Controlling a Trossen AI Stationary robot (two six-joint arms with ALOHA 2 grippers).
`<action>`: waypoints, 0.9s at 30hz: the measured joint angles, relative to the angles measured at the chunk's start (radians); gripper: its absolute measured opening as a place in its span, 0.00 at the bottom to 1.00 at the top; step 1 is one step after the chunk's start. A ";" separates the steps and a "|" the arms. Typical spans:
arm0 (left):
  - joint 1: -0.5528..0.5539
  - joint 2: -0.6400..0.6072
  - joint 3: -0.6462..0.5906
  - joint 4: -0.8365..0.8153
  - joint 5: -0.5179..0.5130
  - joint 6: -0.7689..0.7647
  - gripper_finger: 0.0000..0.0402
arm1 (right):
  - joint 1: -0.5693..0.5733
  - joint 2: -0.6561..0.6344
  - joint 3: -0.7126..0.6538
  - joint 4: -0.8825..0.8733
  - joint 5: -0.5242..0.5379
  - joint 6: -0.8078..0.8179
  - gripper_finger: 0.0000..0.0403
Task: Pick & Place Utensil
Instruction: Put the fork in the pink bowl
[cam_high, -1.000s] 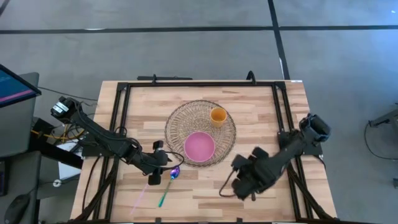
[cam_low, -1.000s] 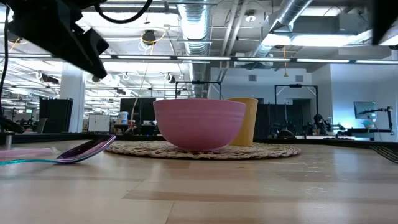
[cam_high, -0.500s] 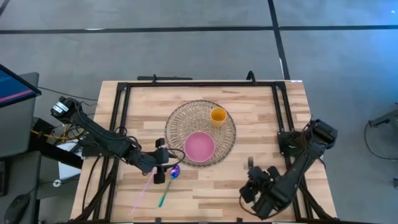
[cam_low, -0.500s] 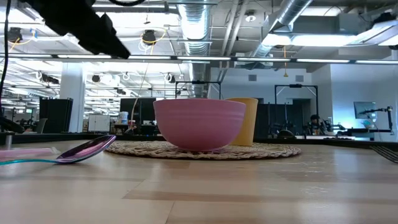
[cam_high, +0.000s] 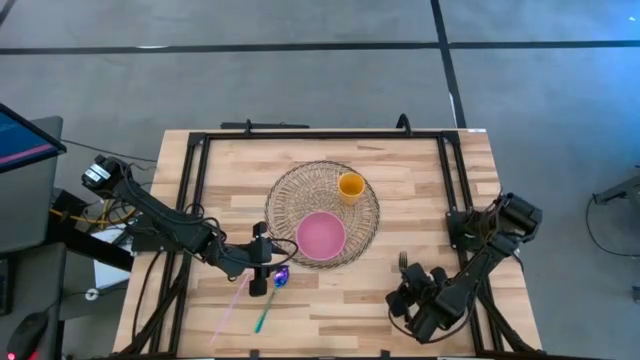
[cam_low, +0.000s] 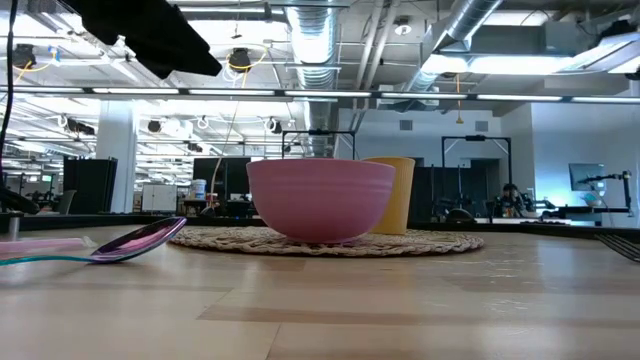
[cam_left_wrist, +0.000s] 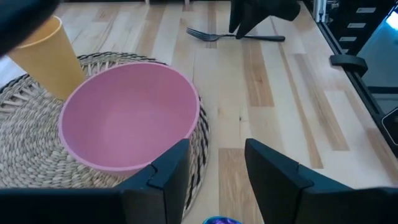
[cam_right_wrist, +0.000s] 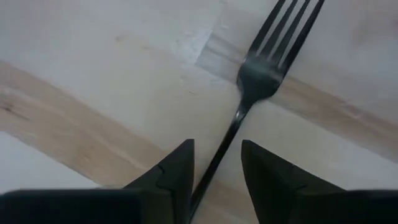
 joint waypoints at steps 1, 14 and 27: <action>0.000 0.000 0.000 0.000 0.000 0.000 0.39 | -0.004 0.000 -0.008 0.017 0.002 0.000 0.30; 0.000 0.000 0.000 0.007 0.000 0.000 0.39 | -0.001 0.012 -0.029 0.037 0.007 -0.003 0.09; 0.000 0.000 0.000 0.014 0.000 0.000 0.39 | -0.041 -0.008 0.104 -0.055 -0.050 -0.139 0.02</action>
